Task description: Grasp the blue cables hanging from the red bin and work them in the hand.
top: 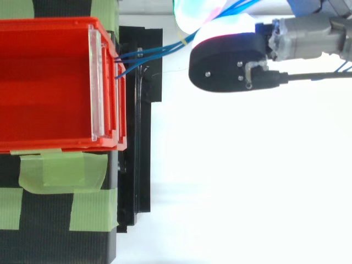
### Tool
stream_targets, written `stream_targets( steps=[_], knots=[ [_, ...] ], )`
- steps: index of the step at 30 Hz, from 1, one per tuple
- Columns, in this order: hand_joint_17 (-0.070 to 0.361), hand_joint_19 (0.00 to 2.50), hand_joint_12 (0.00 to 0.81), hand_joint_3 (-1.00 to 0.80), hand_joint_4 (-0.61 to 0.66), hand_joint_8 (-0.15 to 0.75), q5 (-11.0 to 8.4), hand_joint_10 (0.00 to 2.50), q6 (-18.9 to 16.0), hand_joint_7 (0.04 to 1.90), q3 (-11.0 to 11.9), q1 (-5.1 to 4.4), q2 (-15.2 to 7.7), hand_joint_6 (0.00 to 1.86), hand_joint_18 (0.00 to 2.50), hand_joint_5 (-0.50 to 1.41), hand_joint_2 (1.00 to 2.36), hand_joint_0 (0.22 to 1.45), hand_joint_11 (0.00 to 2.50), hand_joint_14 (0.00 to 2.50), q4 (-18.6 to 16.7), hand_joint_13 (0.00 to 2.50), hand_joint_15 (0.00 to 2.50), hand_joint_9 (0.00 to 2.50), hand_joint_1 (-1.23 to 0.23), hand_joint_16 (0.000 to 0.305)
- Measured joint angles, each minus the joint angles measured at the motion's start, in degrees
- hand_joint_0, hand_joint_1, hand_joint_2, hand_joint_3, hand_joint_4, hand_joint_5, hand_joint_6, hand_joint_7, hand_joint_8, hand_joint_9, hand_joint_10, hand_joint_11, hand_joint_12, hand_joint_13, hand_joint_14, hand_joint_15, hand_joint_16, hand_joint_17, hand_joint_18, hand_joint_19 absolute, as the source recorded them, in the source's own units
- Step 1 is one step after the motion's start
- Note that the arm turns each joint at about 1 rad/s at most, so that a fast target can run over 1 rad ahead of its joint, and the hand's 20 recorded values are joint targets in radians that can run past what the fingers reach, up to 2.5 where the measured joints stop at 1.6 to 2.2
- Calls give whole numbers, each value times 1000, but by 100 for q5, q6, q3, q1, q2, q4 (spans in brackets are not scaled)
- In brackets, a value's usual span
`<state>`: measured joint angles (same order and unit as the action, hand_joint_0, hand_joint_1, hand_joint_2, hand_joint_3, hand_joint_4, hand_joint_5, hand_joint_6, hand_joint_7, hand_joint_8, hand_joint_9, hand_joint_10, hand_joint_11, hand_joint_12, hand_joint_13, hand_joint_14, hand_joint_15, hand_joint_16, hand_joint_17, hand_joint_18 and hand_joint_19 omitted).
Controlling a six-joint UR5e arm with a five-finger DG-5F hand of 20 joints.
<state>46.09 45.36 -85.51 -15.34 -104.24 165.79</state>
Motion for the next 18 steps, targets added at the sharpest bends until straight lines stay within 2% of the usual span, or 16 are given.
stream_targets(
  steps=[4,9,18],
  knots=[
    [153,759,533,-625,427,455,-5,2500,-89,1203,1,-37,1,15,2500,332,1019,949,2500,2500,145,1889,1398,1805,-619,203],
    [153,759,533,-705,417,455,-7,2500,-167,1204,1,-61,1,16,2500,328,1015,917,2500,2500,206,1889,1398,1805,-645,203],
    [153,759,533,-643,427,455,-117,2500,-483,1205,0,-93,1,15,2500,336,1018,991,2500,2500,217,1889,1398,1805,-671,203]
  ],
)
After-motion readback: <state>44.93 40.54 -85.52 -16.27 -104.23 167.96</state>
